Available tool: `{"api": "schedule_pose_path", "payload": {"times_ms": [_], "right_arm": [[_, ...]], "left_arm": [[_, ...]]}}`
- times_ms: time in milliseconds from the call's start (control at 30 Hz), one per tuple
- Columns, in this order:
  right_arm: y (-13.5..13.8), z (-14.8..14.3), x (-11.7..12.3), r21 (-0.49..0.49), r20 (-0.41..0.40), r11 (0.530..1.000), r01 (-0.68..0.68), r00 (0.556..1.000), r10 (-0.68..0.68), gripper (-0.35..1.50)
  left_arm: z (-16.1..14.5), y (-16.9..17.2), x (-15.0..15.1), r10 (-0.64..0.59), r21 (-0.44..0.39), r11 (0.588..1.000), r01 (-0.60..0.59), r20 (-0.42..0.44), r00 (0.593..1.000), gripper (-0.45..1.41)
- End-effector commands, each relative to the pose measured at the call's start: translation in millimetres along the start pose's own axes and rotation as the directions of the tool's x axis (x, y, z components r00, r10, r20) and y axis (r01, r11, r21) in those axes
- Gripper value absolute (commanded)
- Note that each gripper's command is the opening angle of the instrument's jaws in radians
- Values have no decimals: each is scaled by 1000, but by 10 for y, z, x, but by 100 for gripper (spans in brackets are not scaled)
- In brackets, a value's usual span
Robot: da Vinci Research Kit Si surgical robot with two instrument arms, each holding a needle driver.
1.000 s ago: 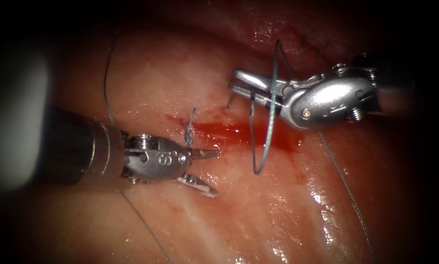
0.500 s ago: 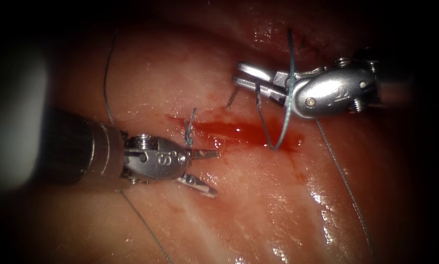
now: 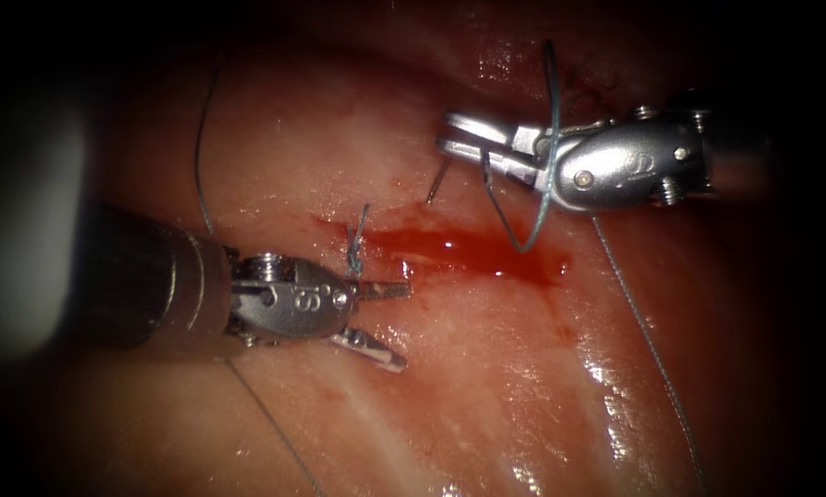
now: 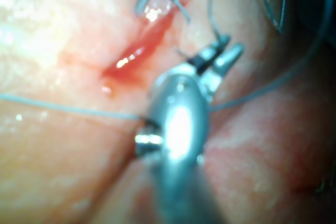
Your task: Wound Closure
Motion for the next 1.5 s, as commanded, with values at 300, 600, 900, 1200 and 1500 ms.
{"api": "schedule_pose_path", "payload": {"times_ms": [300, 600, 900, 1200, 1500], "right_arm": [[5, 8, -14, 0, 2, 999, -47, 999, 47, -35], [15, 10, -20, 3, 3, 991, -133, 991, 133, -35], [9, 13, -18, 18, -2, 970, -243, 970, 243, -35], [22, 18, -32, 23, 8, 916, -400, 916, 400, -35], [19, 19, -35, 44, 5, 860, -509, 860, 510, -35]], "left_arm": [[8, 4, -4, -1, -7, 1000, 1, -1, 1000, 32], [7, 4, -4, -1, -8, 1000, 1, -1, 1000, 32], [6, 4, -2, -2, -9, 1000, 2, -1, 1000, 32], [6, 4, -2, -2, -9, 1000, 2, -1, 1000, 32], [6, 4, -3, -2, -9, 1000, 2, -1, 1000, 32]]}}
